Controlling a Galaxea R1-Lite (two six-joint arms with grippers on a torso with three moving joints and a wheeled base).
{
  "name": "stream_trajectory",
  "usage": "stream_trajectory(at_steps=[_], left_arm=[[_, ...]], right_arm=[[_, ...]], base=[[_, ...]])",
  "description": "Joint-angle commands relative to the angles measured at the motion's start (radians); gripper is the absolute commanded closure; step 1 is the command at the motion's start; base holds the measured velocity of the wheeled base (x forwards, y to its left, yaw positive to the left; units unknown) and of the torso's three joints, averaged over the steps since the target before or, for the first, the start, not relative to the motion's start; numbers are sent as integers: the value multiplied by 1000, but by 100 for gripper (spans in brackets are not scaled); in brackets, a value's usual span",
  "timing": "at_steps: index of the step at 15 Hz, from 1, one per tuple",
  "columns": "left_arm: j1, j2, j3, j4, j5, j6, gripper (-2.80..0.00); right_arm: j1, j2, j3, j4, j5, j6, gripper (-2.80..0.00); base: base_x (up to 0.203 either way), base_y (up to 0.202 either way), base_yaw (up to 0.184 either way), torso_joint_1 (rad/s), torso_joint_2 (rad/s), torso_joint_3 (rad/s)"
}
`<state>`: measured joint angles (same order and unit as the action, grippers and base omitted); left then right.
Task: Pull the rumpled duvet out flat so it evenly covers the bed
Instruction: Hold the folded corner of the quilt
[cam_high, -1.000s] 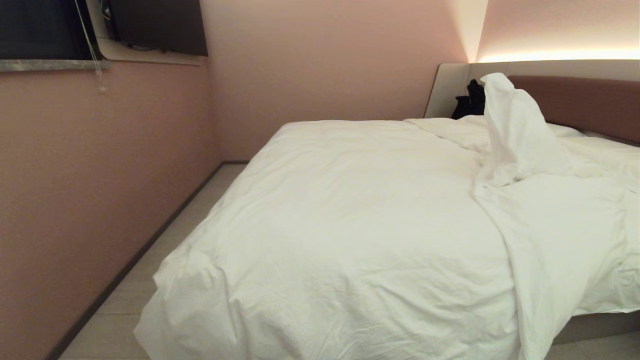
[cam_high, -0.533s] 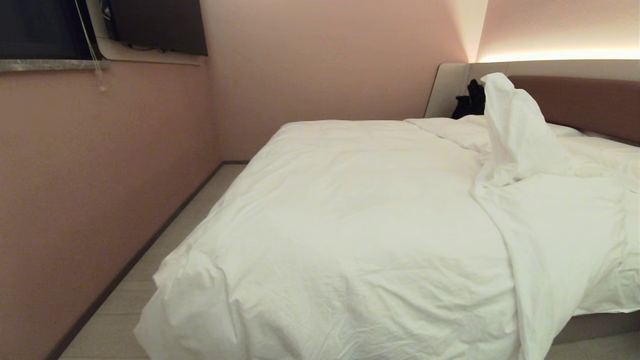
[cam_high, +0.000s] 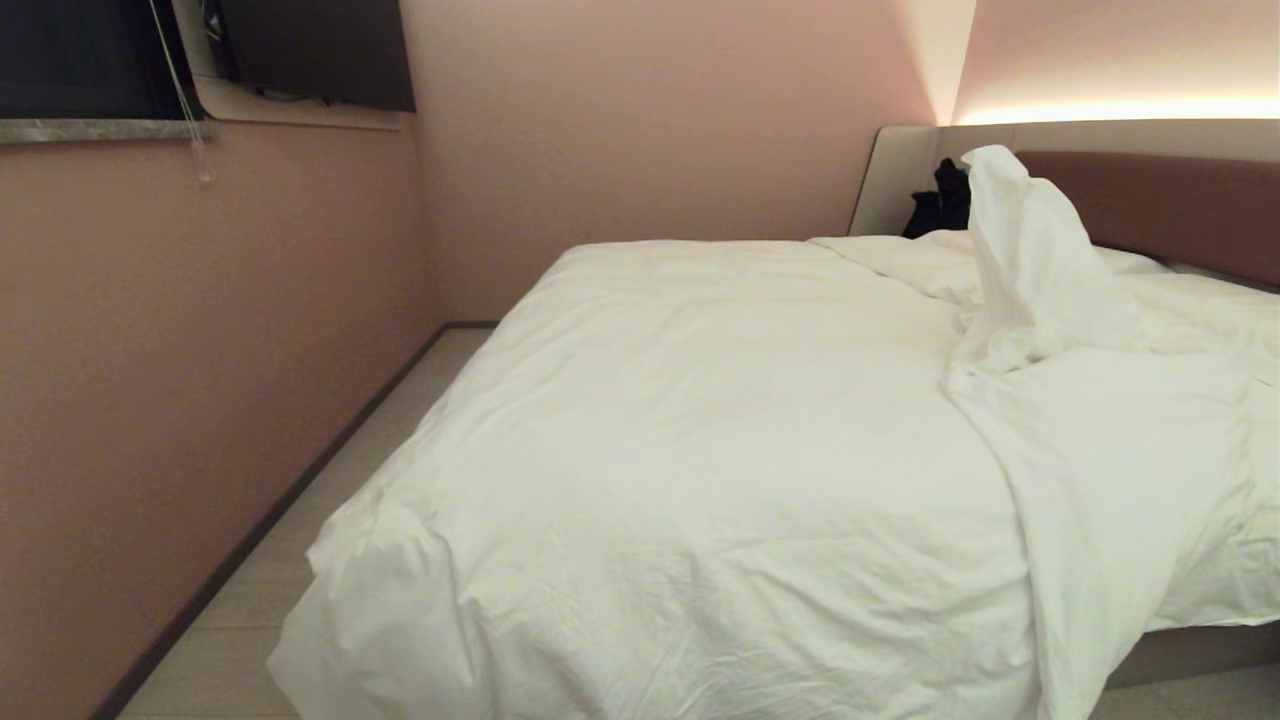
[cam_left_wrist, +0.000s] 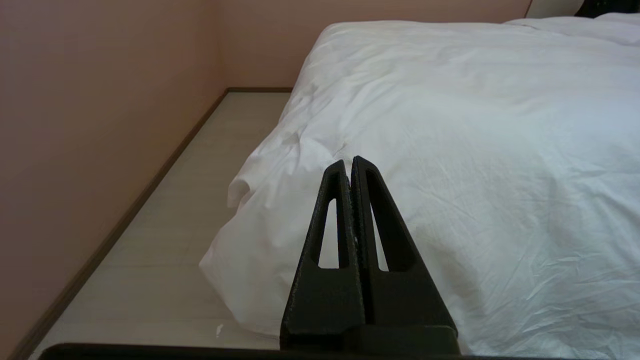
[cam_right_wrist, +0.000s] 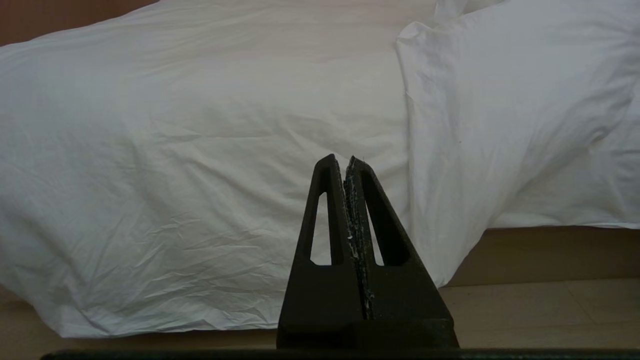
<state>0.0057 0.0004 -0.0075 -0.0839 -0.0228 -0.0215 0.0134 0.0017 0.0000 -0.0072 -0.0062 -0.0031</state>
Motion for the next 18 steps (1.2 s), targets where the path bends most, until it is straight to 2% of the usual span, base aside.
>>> stream_trajectory(at_steps=[1, 4, 18], left_arm=[[0, 0, 6, 33, 0, -2, 0], [0, 0, 7, 82, 9, -3, 0], [-1, 0, 8, 82, 12, -4, 0]], right_arm=[[0, 1, 0, 0, 0, 0, 0], [0, 1, 0, 0, 0, 0, 0], [0, 0, 0, 1, 0, 0, 0]], base=[[0, 0, 0, 0, 0, 0], [0, 0, 0, 0, 0, 0], [0, 0, 0, 0, 0, 0]])
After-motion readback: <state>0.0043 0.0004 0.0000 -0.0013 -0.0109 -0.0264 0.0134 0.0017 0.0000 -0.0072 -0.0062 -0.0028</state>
